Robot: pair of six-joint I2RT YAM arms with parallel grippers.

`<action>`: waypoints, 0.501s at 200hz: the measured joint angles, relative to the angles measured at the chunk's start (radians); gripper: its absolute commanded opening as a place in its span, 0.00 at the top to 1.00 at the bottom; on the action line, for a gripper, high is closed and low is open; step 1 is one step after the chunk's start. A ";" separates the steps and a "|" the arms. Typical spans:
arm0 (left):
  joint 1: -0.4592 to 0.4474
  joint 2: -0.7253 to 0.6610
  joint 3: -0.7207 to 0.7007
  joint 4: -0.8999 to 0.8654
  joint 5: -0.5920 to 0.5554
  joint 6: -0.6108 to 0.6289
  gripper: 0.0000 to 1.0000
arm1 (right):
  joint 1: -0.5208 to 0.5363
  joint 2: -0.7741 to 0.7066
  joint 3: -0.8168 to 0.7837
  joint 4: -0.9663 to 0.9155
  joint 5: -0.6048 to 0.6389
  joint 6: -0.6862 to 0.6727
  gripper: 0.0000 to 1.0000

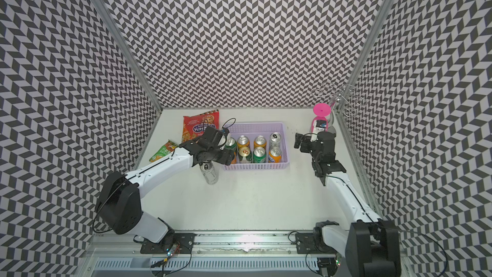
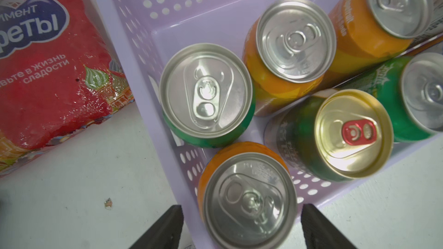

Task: Take out the drinks from the basket
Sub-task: Pick up the drink from the basket.

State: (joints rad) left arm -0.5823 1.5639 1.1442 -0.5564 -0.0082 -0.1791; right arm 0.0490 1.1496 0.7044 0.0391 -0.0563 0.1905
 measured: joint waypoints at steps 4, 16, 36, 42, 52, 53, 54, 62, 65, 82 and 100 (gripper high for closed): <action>0.000 0.005 0.003 0.000 0.001 0.003 0.19 | 0.000 -0.001 0.000 0.000 0.000 0.000 0.00; -0.001 0.018 0.011 0.000 0.003 0.005 0.19 | 0.000 -0.003 -0.001 0.000 0.000 0.000 0.00; -0.001 0.033 0.025 0.000 0.004 0.007 0.21 | 0.000 -0.006 -0.001 0.001 0.000 0.000 0.00; -0.001 0.039 0.030 0.001 0.004 0.008 0.21 | 0.000 -0.007 -0.001 0.000 0.000 0.000 0.00; -0.001 0.049 0.038 0.001 0.004 0.010 0.22 | 0.000 -0.007 -0.001 0.001 0.000 0.000 0.00; -0.001 0.050 0.039 0.002 0.004 0.010 0.22 | 0.000 -0.007 -0.001 0.001 0.000 0.000 0.00; -0.001 0.051 0.040 0.002 0.004 0.010 0.22 | 0.000 -0.008 -0.001 0.000 0.001 0.000 0.01; -0.002 0.060 0.046 0.001 0.004 0.011 0.22 | 0.000 -0.008 -0.001 0.000 0.001 0.000 0.00; -0.002 0.064 0.047 0.001 0.004 0.011 0.22 | 0.000 -0.008 -0.001 0.000 0.001 0.000 0.00; -0.006 0.085 0.053 0.001 0.004 0.011 0.22 | 0.000 -0.008 -0.001 0.001 0.003 0.000 0.00; -0.009 0.101 0.053 0.000 0.003 0.014 0.22 | 0.000 -0.008 -0.001 0.001 0.004 0.000 0.00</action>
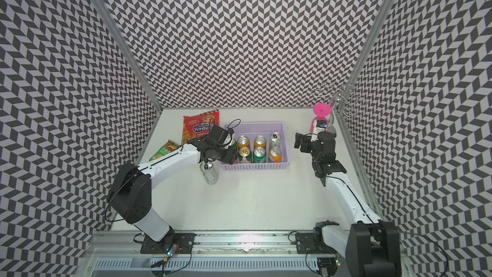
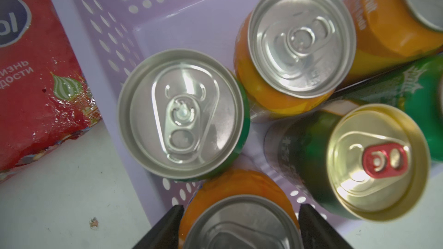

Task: Take out the drinks from the basket
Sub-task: Pick up the drink from the basket.

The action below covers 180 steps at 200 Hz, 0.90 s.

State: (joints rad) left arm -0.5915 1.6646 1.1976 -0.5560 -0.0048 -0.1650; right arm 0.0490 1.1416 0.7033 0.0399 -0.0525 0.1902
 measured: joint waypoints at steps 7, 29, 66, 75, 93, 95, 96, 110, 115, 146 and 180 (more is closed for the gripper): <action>0.000 0.004 0.000 0.000 0.000 0.000 0.22 | 0.000 0.000 0.000 0.000 0.000 0.000 0.00; -0.004 0.013 0.000 -0.001 -0.003 0.005 0.23 | 0.000 0.000 0.000 0.000 0.000 0.000 0.00; -0.005 0.019 0.003 -0.001 -0.014 0.013 0.33 | 0.000 0.000 0.000 0.000 0.000 0.000 0.00; -0.005 0.019 0.005 -0.003 -0.015 0.012 0.34 | 0.000 0.000 0.000 0.000 0.000 0.000 0.00; -0.005 0.019 0.008 -0.008 -0.016 0.012 0.37 | 0.000 0.000 0.000 0.000 0.000 0.000 0.00; -0.005 0.019 0.008 -0.008 -0.017 0.012 0.37 | 0.000 0.000 0.000 0.000 0.000 0.000 0.00; -0.005 0.019 0.008 -0.009 -0.017 0.012 0.38 | 0.000 0.000 0.000 0.000 0.000 0.000 0.00; -0.006 0.019 0.009 -0.013 -0.019 0.011 0.39 | 0.000 0.000 0.000 0.000 0.000 0.000 0.00; -0.007 0.019 0.011 -0.015 -0.020 0.011 0.39 | 0.000 0.000 0.000 0.000 0.000 0.000 0.00; -0.014 0.014 0.018 -0.038 -0.032 0.011 0.42 | 0.000 0.000 0.000 0.002 0.000 0.000 0.00; -0.024 -0.016 0.041 -0.078 -0.051 0.010 0.43 | 0.000 -0.001 0.000 0.009 0.000 0.000 0.00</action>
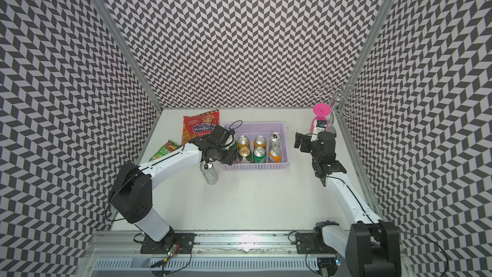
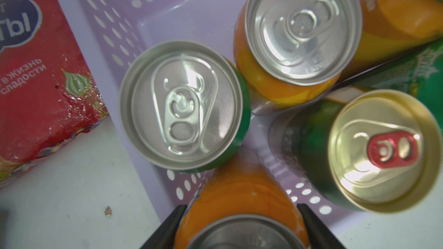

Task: Take out the drinks from the basket
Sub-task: Pick up the drink from the basket, then place the drink at the center of the board.

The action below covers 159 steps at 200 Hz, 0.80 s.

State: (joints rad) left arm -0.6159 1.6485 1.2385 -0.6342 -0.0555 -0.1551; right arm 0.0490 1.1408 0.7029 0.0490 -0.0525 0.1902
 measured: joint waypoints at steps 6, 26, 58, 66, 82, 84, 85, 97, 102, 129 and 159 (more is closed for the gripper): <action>-0.003 -0.008 0.005 -0.006 -0.002 0.000 0.44 | 0.000 0.000 0.000 0.001 0.000 0.000 0.00; -0.013 -0.044 0.025 -0.031 -0.008 -0.003 0.44 | 0.000 -0.002 0.000 0.002 0.000 0.000 0.00; -0.037 -0.086 0.074 -0.079 -0.030 -0.007 0.44 | 0.000 -0.002 0.000 0.004 0.000 0.000 0.00; -0.047 -0.095 0.085 -0.092 -0.038 -0.011 0.44 | 0.000 -0.002 0.000 0.004 0.000 0.000 0.00; -0.070 -0.117 0.104 -0.124 -0.057 -0.018 0.44 | 0.000 -0.002 0.000 0.004 0.000 0.000 0.00; -0.072 -0.119 0.106 -0.127 -0.059 -0.018 0.44 | 0.000 -0.002 0.000 0.004 0.000 0.000 0.00; -0.075 -0.121 0.107 -0.130 -0.060 -0.019 0.44 | 0.000 -0.002 0.000 0.004 0.000 0.000 0.00; -0.095 -0.136 0.120 -0.152 -0.071 -0.023 0.44 | 0.000 -0.003 0.000 0.004 -0.001 0.000 0.01; -0.105 -0.143 0.124 -0.160 -0.076 -0.026 0.44 | 0.000 -0.003 0.000 0.004 -0.001 0.000 0.00; -0.165 -0.172 0.138 -0.191 -0.103 -0.045 0.44 | 0.000 -0.003 0.000 0.004 -0.001 0.000 0.01; -0.230 -0.192 0.138 -0.225 -0.133 -0.070 0.44 | 0.000 -0.003 0.000 0.004 -0.005 0.000 0.01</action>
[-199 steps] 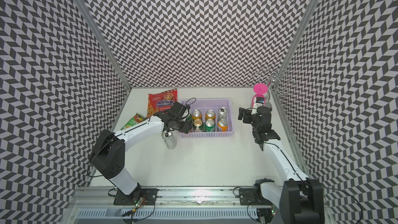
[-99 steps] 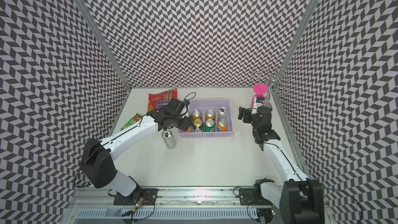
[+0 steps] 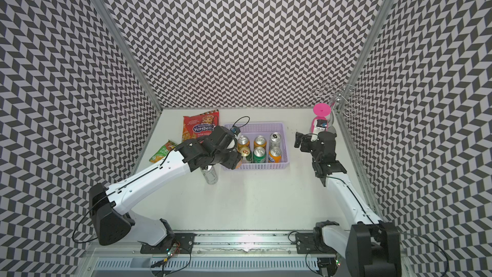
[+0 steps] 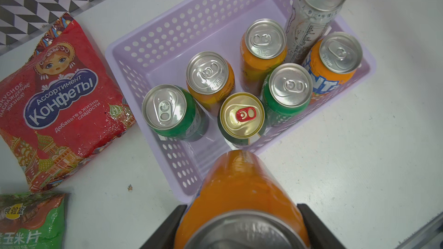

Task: Take out the drinks from the basket
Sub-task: Place the drink at the center of the board.

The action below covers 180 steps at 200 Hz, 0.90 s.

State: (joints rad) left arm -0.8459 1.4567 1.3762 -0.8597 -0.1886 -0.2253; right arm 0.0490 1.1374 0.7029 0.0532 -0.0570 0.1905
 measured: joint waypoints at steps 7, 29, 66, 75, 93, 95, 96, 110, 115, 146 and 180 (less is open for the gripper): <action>-0.011 -0.002 -0.002 -0.003 -0.005 -0.005 0.44 | 0.000 0.000 0.000 0.000 0.000 0.000 0.01; -0.034 -0.007 -0.023 -0.004 -0.011 -0.028 0.44 | 0.000 0.000 0.000 0.000 0.000 0.000 0.00; -0.044 -0.007 -0.095 -0.002 -0.014 -0.058 0.44 | 0.000 0.000 0.000 0.000 0.000 0.000 0.00; -0.044 -0.008 -0.112 -0.002 -0.014 -0.063 0.44 | 0.000 0.000 0.000 0.000 0.000 0.000 0.00; -0.045 -0.007 -0.138 -0.001 -0.016 -0.074 0.44 | 0.000 0.000 0.000 0.000 0.000 0.000 0.00; -0.045 -0.007 -0.141 0.000 -0.016 -0.076 0.44 | 0.000 0.000 0.000 0.000 0.000 0.000 0.00; -0.045 -0.007 -0.142 0.000 -0.016 -0.077 0.44 | 0.000 0.000 0.000 0.000 0.000 0.000 0.00; -0.045 -0.008 -0.164 0.012 -0.016 -0.085 0.44 | 0.000 0.000 0.000 0.000 0.000 0.000 0.01; -0.045 -0.008 -0.173 0.018 -0.016 -0.087 0.44 | 0.000 0.000 0.000 0.000 0.000 0.000 0.00; -0.045 -0.008 -0.229 0.060 -0.016 -0.092 0.43 | 0.000 0.000 -0.001 0.000 0.000 0.000 0.00; -0.045 -0.002 -0.258 0.094 -0.035 -0.109 0.44 | 0.000 0.000 -0.001 0.000 0.000 0.000 0.00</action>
State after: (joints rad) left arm -0.8906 1.4551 1.1179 -0.7658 -0.2234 -0.3344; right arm 0.0490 1.1370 0.7021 0.0532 -0.0574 0.1905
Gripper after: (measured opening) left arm 0.699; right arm 0.995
